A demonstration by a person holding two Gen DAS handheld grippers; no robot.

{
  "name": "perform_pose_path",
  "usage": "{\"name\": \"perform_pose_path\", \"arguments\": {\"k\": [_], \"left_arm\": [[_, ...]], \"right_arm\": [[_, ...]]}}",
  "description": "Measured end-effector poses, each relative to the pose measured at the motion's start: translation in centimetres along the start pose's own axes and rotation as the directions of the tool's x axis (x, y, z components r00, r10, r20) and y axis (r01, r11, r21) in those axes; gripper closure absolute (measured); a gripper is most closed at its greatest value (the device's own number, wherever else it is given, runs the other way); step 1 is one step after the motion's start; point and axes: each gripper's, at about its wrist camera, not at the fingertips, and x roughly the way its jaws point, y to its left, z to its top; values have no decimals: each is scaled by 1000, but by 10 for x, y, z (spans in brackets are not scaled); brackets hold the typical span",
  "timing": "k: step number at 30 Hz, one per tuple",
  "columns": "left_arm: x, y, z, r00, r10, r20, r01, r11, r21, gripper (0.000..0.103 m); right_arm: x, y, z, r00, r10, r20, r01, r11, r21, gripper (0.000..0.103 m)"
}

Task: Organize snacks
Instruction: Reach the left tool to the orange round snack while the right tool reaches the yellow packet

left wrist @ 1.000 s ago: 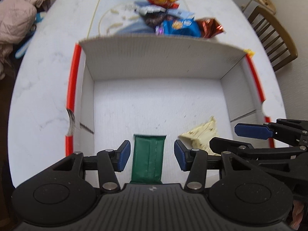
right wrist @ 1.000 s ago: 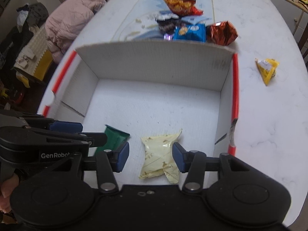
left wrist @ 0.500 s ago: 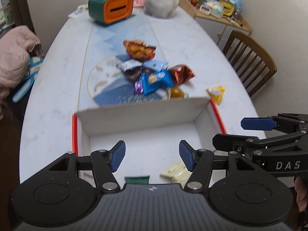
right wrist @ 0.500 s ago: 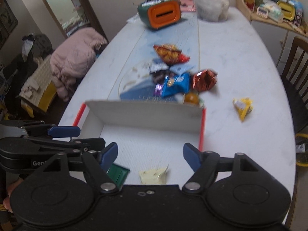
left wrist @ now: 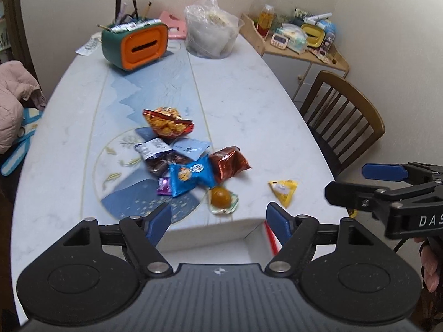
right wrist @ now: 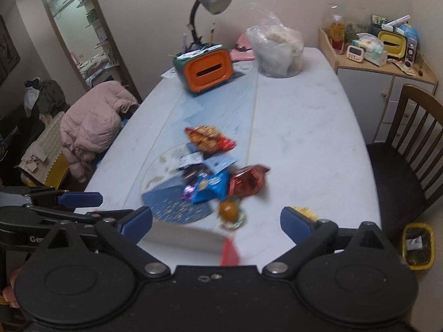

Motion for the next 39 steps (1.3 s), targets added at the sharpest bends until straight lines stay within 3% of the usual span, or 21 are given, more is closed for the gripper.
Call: {"name": "perform_pose_path", "arguments": {"k": [9,18,26,34,39], "left_arm": [[67,-16,48,986,15,-167,-23,999,-48,28],[153,-22,58,937,30,-349,-73,991,-110,28],[211,-18,55,899,41,-436,-142,969,-201,28],[252,-12,52,847,31,-531,-190,950,-248,28],[267,-7,50,827,32,-561,-210,944,-256,28]], "right_arm": [[40,-63,21,997,-16,-81,19,999,32,3],[98,-101,22,978,-16,-208,17,1000,3,4],[150,-121,13,950,-8,-313,5,1000,-9,7],[184,-128,2,919,13,-394,-26,999,-29,17],[197,-125,-1,906,25,-422,-51,997,-50,23]]}}
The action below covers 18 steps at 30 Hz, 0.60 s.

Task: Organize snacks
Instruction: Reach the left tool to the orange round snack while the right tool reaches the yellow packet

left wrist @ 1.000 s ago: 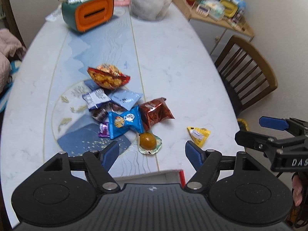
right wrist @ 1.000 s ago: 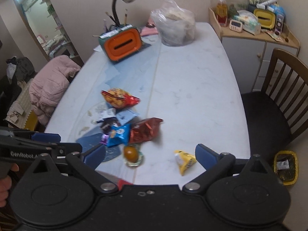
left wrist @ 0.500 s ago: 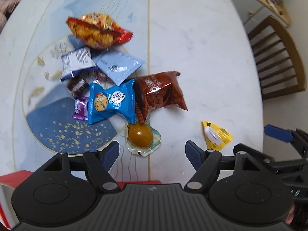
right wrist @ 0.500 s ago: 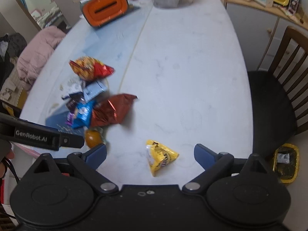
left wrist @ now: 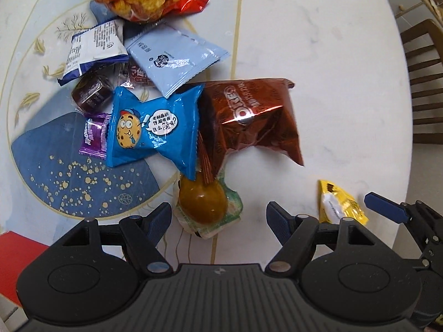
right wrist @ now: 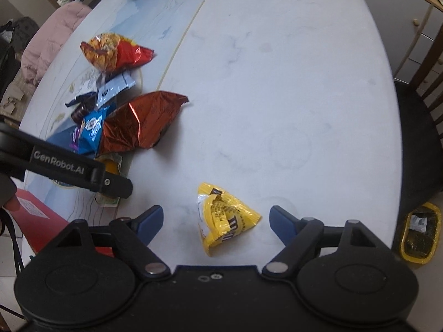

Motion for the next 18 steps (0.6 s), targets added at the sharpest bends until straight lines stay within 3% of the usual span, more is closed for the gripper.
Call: {"name": "perform_pose_path", "arguments": {"k": [6,10,18], "left_arm": [[8,2,7,1000,-6,-22,6,1000,-21,31],[16,6,10,999,2,-36,-4,999,-44,45],[17,12,6,1000,-10,-10,10,998,-67,51]], "right_arm": [[13,5,2,1000,-1,-27,0,1000,-30,30],[14,6,3,1000,-11,-22,10,999,-46,36],[10,7,2,999,-38,2,38,997,-65,63]]}}
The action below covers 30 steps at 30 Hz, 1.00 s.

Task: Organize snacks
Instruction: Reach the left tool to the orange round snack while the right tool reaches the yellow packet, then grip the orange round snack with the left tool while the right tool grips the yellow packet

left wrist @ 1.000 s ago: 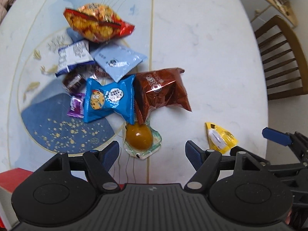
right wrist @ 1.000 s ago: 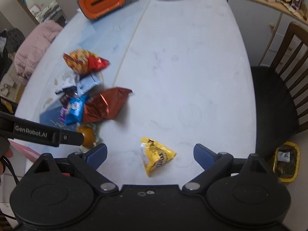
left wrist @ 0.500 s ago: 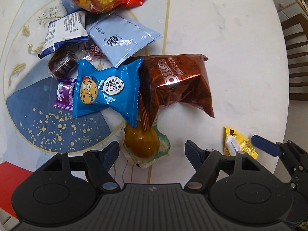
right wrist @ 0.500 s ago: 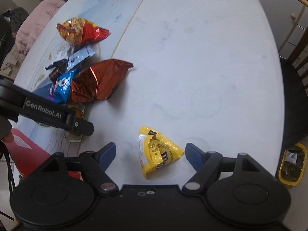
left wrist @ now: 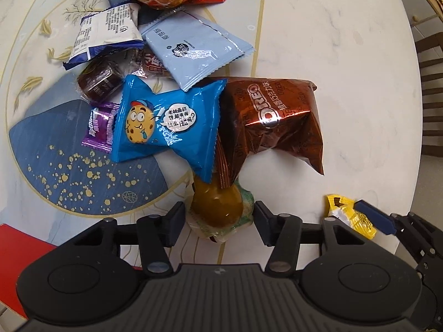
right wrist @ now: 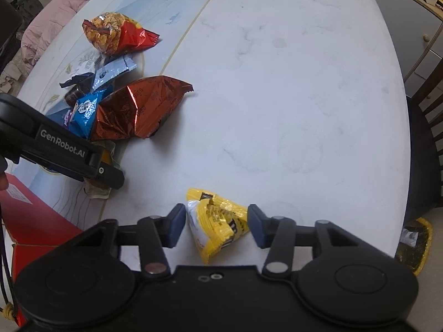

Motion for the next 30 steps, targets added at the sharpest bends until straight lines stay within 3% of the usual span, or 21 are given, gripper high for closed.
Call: {"name": "perform_pose_path", "arguments": {"k": [5,21,30], "left_arm": [[-8,9,-8,1000,-13,22,13,1000,-27,60],[-40,39,-33,991,-84,108,92,994,-67,60],[-72,43,-54,974,-155,163,164,986,-42,60]], "right_arm": [[-3,-1,-3,1000,-9,5,9,1000,14,68],[-44,3,-22,997,26,74,-32,996,87,84],[-78,9,-35,989,21,144,-40,990,133,86]]}}
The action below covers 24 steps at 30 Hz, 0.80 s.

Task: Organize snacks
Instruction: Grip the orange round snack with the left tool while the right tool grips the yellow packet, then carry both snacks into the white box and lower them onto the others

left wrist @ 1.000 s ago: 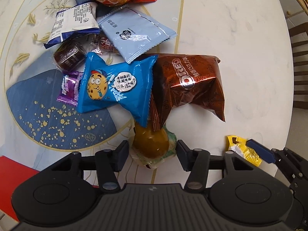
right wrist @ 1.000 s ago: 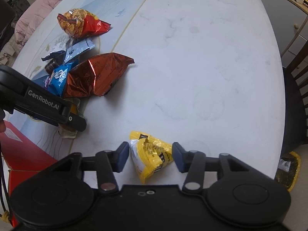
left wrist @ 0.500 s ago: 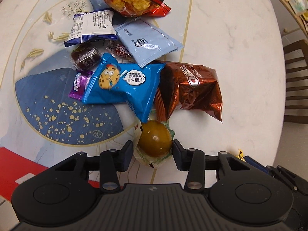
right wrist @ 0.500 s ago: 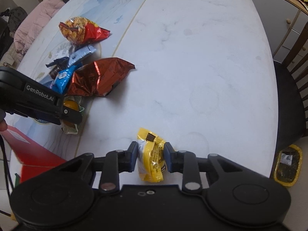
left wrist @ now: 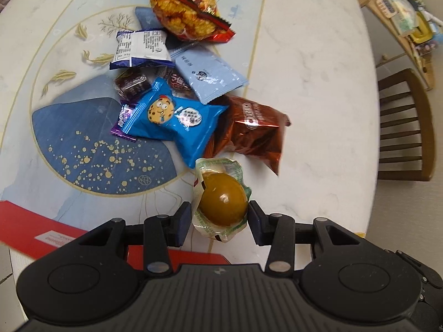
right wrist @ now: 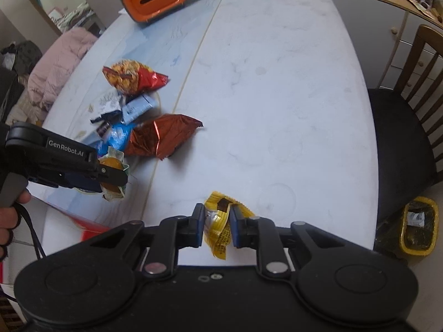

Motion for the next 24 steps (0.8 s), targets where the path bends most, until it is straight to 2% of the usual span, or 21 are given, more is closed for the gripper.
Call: {"name": "perform_pose_path", "arguments": {"k": [7,15,24], "left_arm": [[-28,-1,-14,998,-55,39,53,997,47,60],[-75,7,-45,990,-105,96,93,988,121,60],[-114,40,-81,989,-86,124,62,982,180,60]], "right_arm": [[-41,21,-12,997,24,67,-24,1000,-4,86],[-79,53,-30,992,48,118,-45,999,-25,86],[-98,99,-50,986,80,147,-71,995,-72,86]]}}
